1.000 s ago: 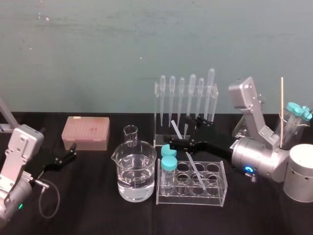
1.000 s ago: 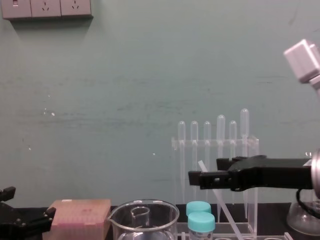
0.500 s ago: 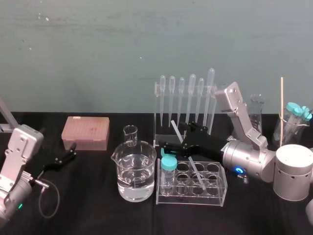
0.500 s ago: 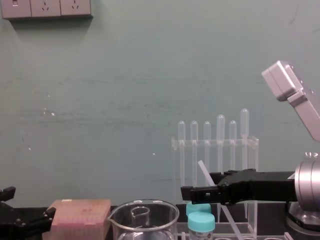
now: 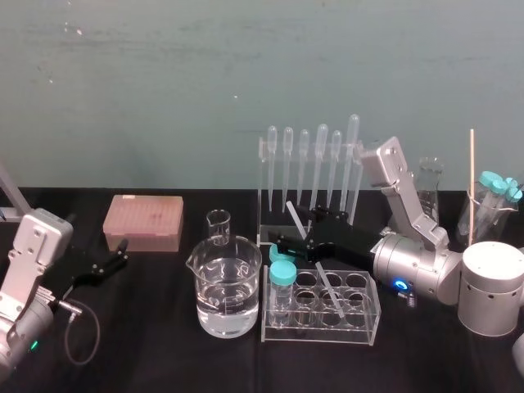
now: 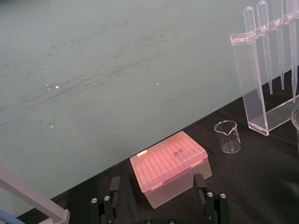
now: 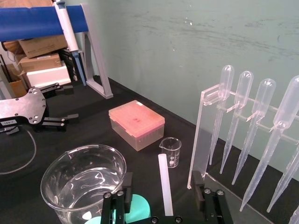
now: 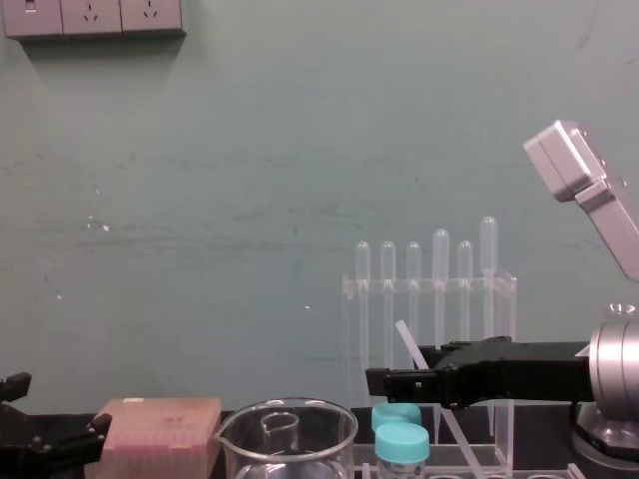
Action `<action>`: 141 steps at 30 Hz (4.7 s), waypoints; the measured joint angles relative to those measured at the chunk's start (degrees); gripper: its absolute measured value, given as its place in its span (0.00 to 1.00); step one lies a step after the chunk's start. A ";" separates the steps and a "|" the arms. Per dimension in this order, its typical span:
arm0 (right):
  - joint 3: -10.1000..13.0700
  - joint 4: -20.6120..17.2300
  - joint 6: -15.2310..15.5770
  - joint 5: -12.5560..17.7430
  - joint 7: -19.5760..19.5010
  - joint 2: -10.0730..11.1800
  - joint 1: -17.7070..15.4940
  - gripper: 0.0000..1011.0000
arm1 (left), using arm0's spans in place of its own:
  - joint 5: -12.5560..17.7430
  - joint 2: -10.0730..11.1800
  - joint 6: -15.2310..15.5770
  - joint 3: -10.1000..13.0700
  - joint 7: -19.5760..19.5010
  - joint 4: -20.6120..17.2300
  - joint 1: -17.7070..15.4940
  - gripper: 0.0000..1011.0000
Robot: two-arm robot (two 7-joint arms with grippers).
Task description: Pick up the stirring rod with one hand, then place it down.
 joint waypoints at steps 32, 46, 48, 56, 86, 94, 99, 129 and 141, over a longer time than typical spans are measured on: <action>0.28 -0.07 -1.35 -0.57 -0.27 -0.02 -0.26 0.08 | 0.00 0.00 0.00 0.00 0.00 0.00 0.00 0.99; 6.53 -2.37 -24.66 -0.62 0.12 -1.46 -7.45 0.08 | 0.00 0.00 0.00 0.00 0.00 0.00 0.00 0.99; 7.34 -2.98 -26.13 0.13 0.47 -1.60 -8.57 0.08 | 0.00 0.00 0.00 0.00 0.00 0.00 0.00 0.99; 10.81 -8.28 -25.61 4.12 1.85 -1.43 -11.36 0.08 | 0.00 0.00 0.00 0.00 0.00 0.00 0.00 0.99; 14.89 -16.17 -18.66 8.16 1.90 3.30 -8.58 0.08 | 0.00 0.00 0.00 0.00 0.00 0.00 0.00 0.99; 14.76 -16.06 -18.54 8.07 1.84 3.58 -8.63 0.08 | 0.00 0.00 0.00 0.00 0.00 0.00 0.00 0.99; 14.76 -16.13 -18.48 8.10 1.83 3.77 -8.91 0.08 | 0.00 0.00 0.00 0.00 0.00 0.00 0.00 0.99; 14.87 -16.89 -18.58 8.63 1.88 4.33 -10.05 0.08 | 0.00 0.00 0.00 0.00 0.00 0.00 0.01 0.99; 14.56 -16.67 -18.47 8.63 1.94 4.17 -9.82 0.08 | 0.00 0.00 0.00 0.00 0.00 0.00 0.00 0.99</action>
